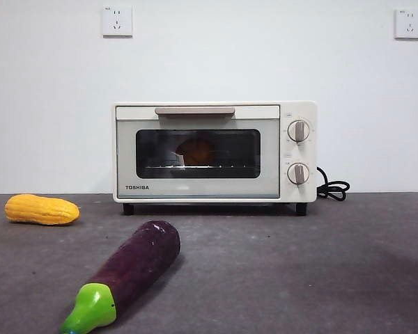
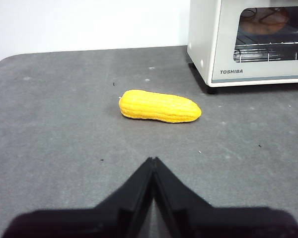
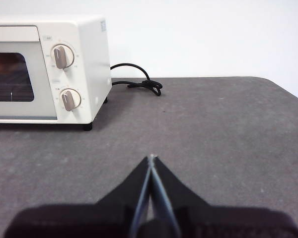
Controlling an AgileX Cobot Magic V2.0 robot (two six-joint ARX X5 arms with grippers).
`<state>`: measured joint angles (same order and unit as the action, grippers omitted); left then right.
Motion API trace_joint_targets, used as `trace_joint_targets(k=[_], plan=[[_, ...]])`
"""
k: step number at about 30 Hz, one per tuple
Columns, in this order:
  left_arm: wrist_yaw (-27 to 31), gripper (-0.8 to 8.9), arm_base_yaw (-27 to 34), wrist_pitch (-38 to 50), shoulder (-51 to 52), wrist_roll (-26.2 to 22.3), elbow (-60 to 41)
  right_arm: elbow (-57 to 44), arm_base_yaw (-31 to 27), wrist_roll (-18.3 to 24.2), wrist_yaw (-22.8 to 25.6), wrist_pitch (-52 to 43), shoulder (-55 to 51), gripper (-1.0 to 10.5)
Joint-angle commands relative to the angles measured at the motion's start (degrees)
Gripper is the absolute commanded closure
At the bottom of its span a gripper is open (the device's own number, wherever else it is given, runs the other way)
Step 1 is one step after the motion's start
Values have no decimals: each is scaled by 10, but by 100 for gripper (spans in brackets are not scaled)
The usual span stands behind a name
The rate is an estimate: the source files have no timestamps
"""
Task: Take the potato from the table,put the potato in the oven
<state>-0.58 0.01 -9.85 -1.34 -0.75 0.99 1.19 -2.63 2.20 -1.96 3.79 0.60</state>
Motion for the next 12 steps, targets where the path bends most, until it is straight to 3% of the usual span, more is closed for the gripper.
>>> trace_joint_targets(k=[1,12], plan=[[2,818,1,4,0,6,-6,-4,-1,4,0,-3,-2,945],[2,818,1,4,-3,6,-6,-4,-1,0,20,48,-2,945]])
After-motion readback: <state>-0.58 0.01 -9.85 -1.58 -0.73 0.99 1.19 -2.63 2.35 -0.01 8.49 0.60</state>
